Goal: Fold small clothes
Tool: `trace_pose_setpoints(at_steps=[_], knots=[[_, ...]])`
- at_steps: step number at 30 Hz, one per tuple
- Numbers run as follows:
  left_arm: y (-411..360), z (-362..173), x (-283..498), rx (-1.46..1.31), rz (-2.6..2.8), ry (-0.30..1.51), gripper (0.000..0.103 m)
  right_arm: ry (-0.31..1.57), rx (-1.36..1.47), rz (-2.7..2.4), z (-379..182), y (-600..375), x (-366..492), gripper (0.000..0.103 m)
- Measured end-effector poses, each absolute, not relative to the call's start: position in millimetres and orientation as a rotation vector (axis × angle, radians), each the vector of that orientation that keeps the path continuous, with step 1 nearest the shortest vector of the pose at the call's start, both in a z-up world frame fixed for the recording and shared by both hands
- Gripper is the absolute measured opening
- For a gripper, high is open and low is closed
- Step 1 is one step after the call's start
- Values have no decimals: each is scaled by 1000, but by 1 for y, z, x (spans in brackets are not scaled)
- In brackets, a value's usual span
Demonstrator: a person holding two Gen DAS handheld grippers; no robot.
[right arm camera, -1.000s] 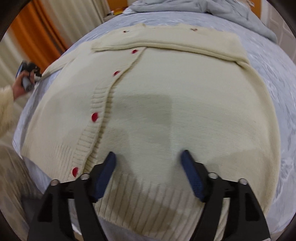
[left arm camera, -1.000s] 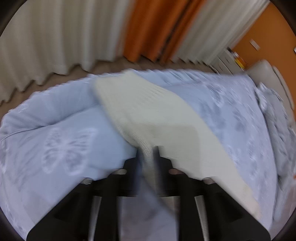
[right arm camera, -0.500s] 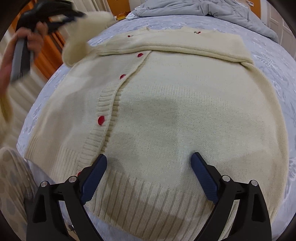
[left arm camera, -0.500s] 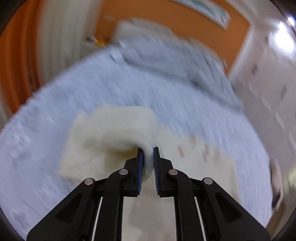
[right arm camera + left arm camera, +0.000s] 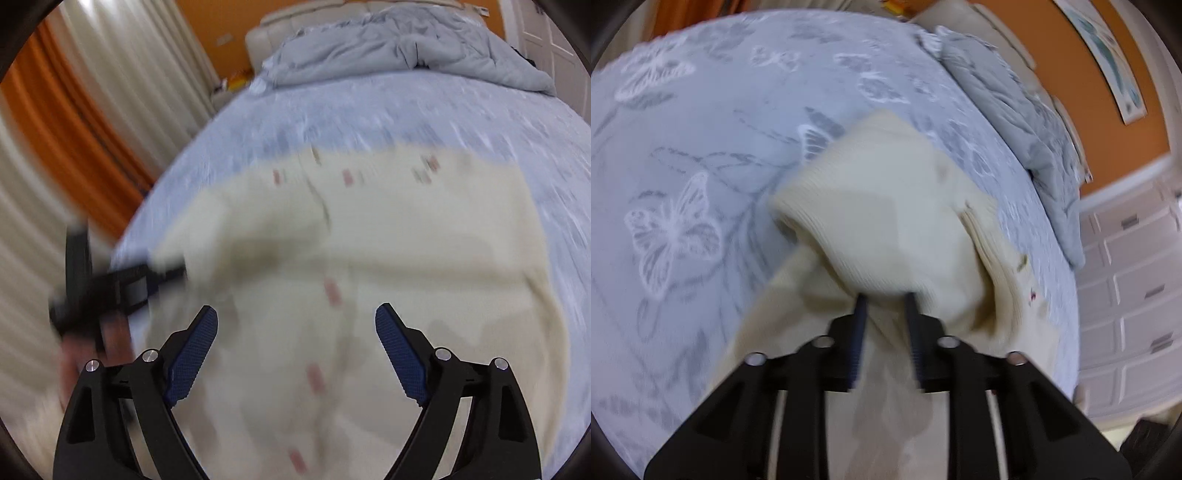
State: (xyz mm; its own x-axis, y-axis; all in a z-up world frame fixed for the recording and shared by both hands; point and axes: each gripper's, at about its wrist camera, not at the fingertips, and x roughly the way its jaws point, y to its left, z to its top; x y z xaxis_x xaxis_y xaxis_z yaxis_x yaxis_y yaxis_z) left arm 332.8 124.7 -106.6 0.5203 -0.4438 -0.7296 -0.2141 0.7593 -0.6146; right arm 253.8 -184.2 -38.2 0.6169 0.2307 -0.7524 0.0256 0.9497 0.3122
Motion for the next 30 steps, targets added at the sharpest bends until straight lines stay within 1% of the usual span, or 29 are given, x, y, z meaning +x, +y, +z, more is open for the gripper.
trace_pose_setpoints(at_steps=[4, 7, 8, 9, 10, 11, 12, 13, 14, 15, 16, 17, 18, 19, 21, 23, 24, 26, 27, 28, 30], knots=[[137, -124, 340, -853, -139, 1087, 27, 929, 266, 53, -30, -143, 340, 85], [136, -126, 345, -855, -139, 1093, 29, 1004, 165, 47, -47, -100, 380, 85], [133, -126, 343, -841, -137, 1089, 29, 1067, 62, 22, -63, -78, 395, 85], [131, -125, 342, -824, -132, 1084, 29, 1098, -24, -2, -76, -65, 404, 79], [129, -124, 342, -807, -129, 1079, 30, 1127, -120, -28, -90, -53, 411, 56], [127, -123, 345, -796, -128, 1078, 30, 1142, -169, -44, -97, -50, 413, 38], [125, -122, 346, -783, -128, 1078, 30, 1134, -176, -58, -96, -52, 413, 10], [124, -121, 347, -780, -129, 1077, 30, 1085, -88, -49, -81, -63, 409, 8], [125, -120, 347, -788, -129, 1078, 30, 1039, -1, -35, -66, -77, 401, 8], [129, -120, 345, -804, -132, 1075, 36, 953, 134, -3, -40, -100, 388, 8], [134, -119, 342, -827, -139, 1065, 43, 881, 220, 23, -20, -121, 373, 8], [136, -117, 339, -848, -149, 1051, 55, 837, 261, 16, -9, -135, 364, 8], [136, -115, 336, -859, -159, 1043, 57, 798, 297, 0, -3, -153, 355, 9], [134, -114, 337, -853, -166, 1047, 56, 776, 328, -11, -6, -171, 347, 12], [126, -120, 339, -823, -168, 1071, 56, 867, 382, -69, -44, -212, 343, 17], [124, -125, 337, -828, -156, 1060, 56, 1042, 498, -96, -98, -248, 343, 17], [124, -124, 336, -838, -157, 1046, 56, 1048, 546, -89, -106, -255, 339, 18], [124, -123, 338, -890, -212, 1044, 56, 1005, 659, -53, -114, -270, 328, 23], [126, -122, 340, -940, -246, 1039, 56, 984, 698, -38, -114, -274, 326, 33], [130, -122, 340, -980, -248, 1022, 56, 956, 741, -34, -115, -280, 324, 49], [138, -125, 342, -1027, -219, 1004, 56, 924, 798, -38, -117, -285, 326, 62]])
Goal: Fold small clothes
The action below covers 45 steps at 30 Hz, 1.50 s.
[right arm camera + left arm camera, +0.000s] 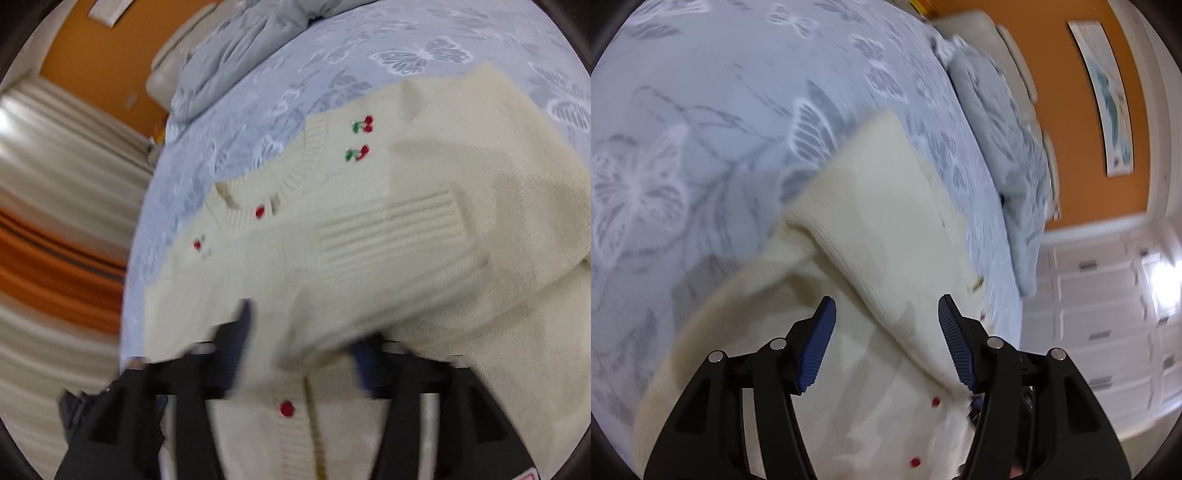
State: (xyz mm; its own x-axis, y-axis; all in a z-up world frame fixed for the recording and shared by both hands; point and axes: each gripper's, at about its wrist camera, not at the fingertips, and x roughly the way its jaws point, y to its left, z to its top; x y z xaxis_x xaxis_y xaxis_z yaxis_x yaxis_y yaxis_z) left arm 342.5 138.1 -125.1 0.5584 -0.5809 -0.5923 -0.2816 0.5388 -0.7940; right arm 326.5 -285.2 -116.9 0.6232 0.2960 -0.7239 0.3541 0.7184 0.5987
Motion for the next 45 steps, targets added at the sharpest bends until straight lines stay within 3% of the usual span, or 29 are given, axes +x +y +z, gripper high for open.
trace_pose_setpoints(at_steps=[2, 3, 4, 5, 6, 7, 12, 14, 15, 19, 20, 26, 31, 34, 35, 36, 37, 45], knots=[[145, -136, 347, -1075, -196, 1027, 55, 912, 846, -55, -121, -286, 329, 62], [147, -144, 350, -1106, -199, 1043, 50, 911, 863, -64, -124, -289, 333, 58], [149, -147, 352, -1119, -201, 1049, 46, 919, 875, -80, -127, -290, 338, 37], [151, -148, 354, -1119, -200, 1055, 36, 935, 873, -88, -127, -291, 344, 15], [152, -150, 356, -1114, -209, 1058, 17, 960, 864, -84, -124, -287, 351, 9], [153, -153, 357, -1117, -225, 1059, 10, 922, 856, -50, -107, -282, 356, 9], [148, -153, 358, -1117, -259, 1046, 9, 560, 593, 232, 40, -239, 344, 8], [138, -141, 357, -1027, -274, 1031, 10, 512, 463, 237, 57, -231, 335, 6], [135, -138, 356, -981, -252, 1033, 9, 541, 432, 204, 47, -235, 337, 6], [131, -148, 357, -922, -221, 1053, 9, 980, 479, -91, -90, -301, 357, 6], [130, -147, 357, -911, -216, 1051, 9, 990, 530, -93, -106, -310, 351, 6], [127, -137, 359, -903, -202, 1026, 10, 923, 568, -65, -97, -307, 351, 11], [153, -151, 360, -1141, -199, 988, 10, 925, 664, -113, -105, -330, 334, 28], [155, -151, 358, -1122, -162, 965, 10, 886, 718, -177, -108, -336, 314, 37], [155, -149, 357, -1097, -147, 957, 11, 879, 723, -195, -109, -340, 311, 37], [155, -146, 355, -1055, -134, 940, 11, 881, 730, -201, -112, -343, 310, 29], [152, -143, 356, -1020, -129, 938, 10, 894, 735, -195, -115, -344, 312, 10], [141, -138, 360, -907, -139, 960, 13, 640, 623, -71, -39, -338, 309, 8]])
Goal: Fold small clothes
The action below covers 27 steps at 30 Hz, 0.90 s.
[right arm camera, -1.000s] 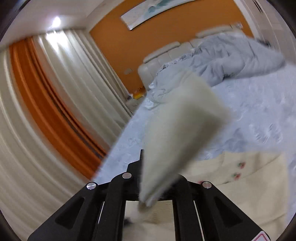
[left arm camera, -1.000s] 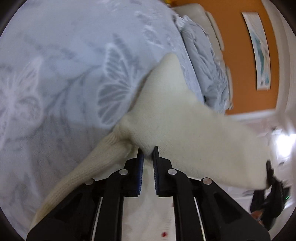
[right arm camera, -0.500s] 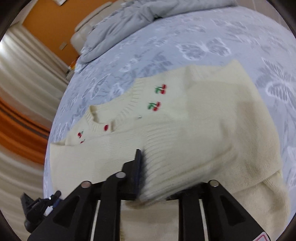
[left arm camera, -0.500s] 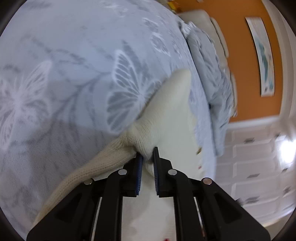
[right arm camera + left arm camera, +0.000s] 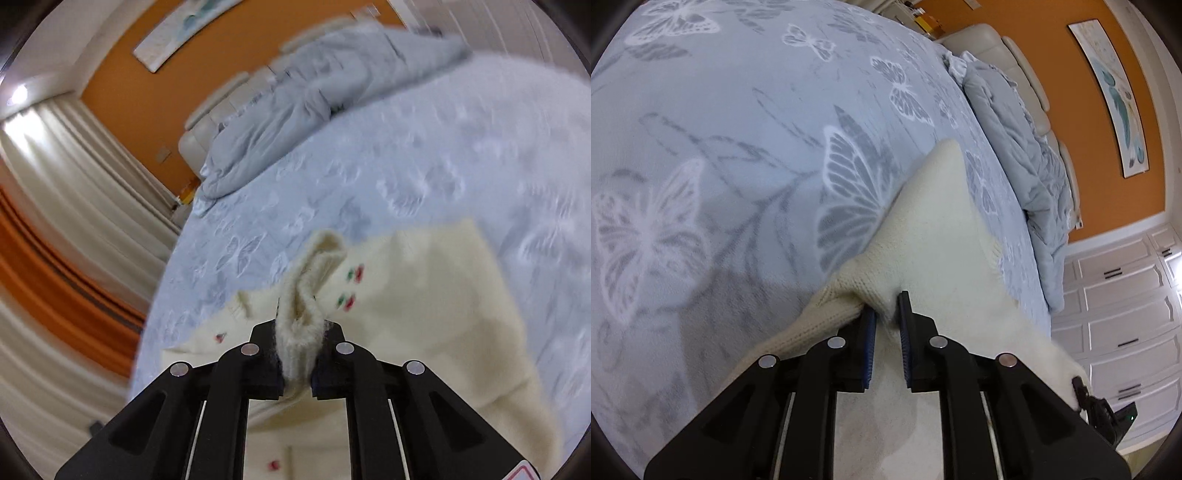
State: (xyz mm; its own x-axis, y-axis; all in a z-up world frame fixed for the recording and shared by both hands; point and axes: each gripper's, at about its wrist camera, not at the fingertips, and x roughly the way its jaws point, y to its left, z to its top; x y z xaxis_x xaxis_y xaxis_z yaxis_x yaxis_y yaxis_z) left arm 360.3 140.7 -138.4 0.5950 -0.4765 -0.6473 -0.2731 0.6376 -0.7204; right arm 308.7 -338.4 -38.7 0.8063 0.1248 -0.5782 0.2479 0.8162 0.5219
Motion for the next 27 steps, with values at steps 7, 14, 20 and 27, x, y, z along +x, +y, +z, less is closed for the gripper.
trace_pose_setpoints(at_steps=[7, 14, 20, 27], knots=[[134, -139, 364, -855, -129, 964, 12, 852, 552, -155, -101, -343, 321, 8], [129, -137, 364, -795, -122, 969, 13, 918, 478, -240, -107, -346, 317, 17], [130, -136, 366, -804, -115, 981, 13, 733, 441, -115, -34, -261, 324, 24], [133, -139, 369, -810, -132, 986, 13, 974, 198, 334, -71, -60, 431, 13]])
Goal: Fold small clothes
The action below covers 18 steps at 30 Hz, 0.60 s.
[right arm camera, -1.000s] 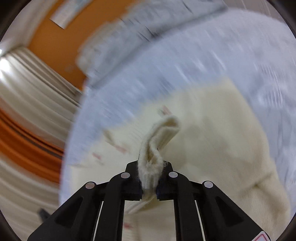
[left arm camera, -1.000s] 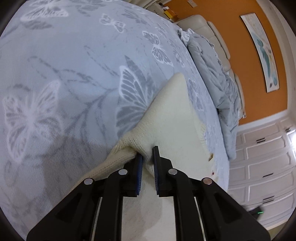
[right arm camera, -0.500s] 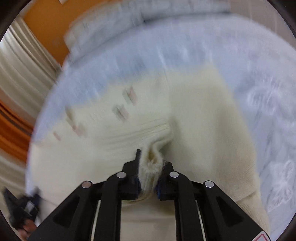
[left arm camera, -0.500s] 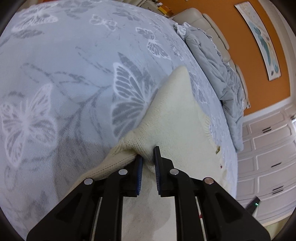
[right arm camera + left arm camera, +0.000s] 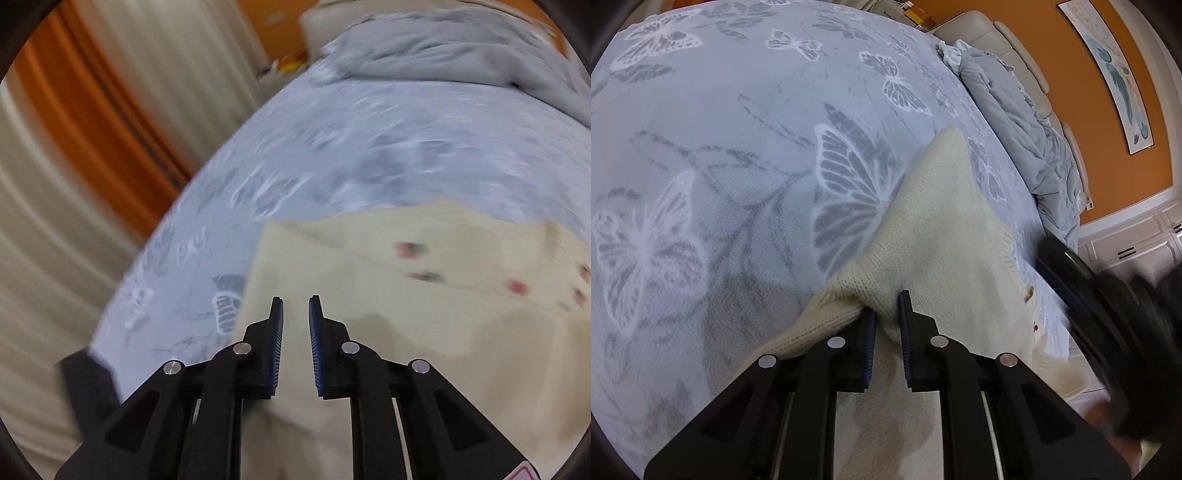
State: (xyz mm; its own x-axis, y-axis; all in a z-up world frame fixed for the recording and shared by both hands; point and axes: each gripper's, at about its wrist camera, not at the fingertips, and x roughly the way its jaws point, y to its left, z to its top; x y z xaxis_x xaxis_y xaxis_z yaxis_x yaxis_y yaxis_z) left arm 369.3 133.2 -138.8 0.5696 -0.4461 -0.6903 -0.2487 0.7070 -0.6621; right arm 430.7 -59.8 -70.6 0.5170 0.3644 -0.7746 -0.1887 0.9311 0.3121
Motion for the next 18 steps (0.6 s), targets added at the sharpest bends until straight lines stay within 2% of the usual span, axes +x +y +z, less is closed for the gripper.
trace_pose_setpoints(at_steps=[2, 4, 7, 16, 17, 18], knots=[[133, -140, 370, -802, -137, 987, 13, 1055, 169, 323, -95, -41, 456, 12], [134, -141, 371, -794, -143, 992, 13, 1079, 138, 269, -112, -48, 457, 0], [134, -141, 374, -802, -148, 1003, 13, 1057, 226, 258, -117, -94, 452, 0], [129, -140, 373, -772, -131, 990, 13, 987, 386, -259, -105, -341, 323, 1], [128, -140, 372, -770, -128, 988, 13, 969, 398, -276, -98, -350, 312, 8], [128, -140, 372, -766, -124, 985, 13, 942, 405, -256, -87, -352, 300, 10]])
